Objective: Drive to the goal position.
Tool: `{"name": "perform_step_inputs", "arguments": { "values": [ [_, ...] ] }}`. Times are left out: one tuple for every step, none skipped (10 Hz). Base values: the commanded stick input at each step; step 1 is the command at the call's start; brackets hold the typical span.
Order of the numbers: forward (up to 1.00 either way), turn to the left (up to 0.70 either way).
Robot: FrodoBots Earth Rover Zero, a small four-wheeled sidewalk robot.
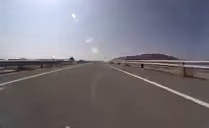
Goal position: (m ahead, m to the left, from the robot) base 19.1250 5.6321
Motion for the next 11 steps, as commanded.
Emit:
{"name": "perform_step_inputs", "arguments": {
  "values": [
    [1.00,0.00],
    [1.00,0.00],
    [1.00,0.00],
    [1.00,0.00],
    [1.00,0.00],
    [1.00,0.22],
    [1.00,0.09],
    [1.00,0.00],
    [1.00,0.00],
    [1.00,0.00],
    [1.00,0.00]
  ]
}}
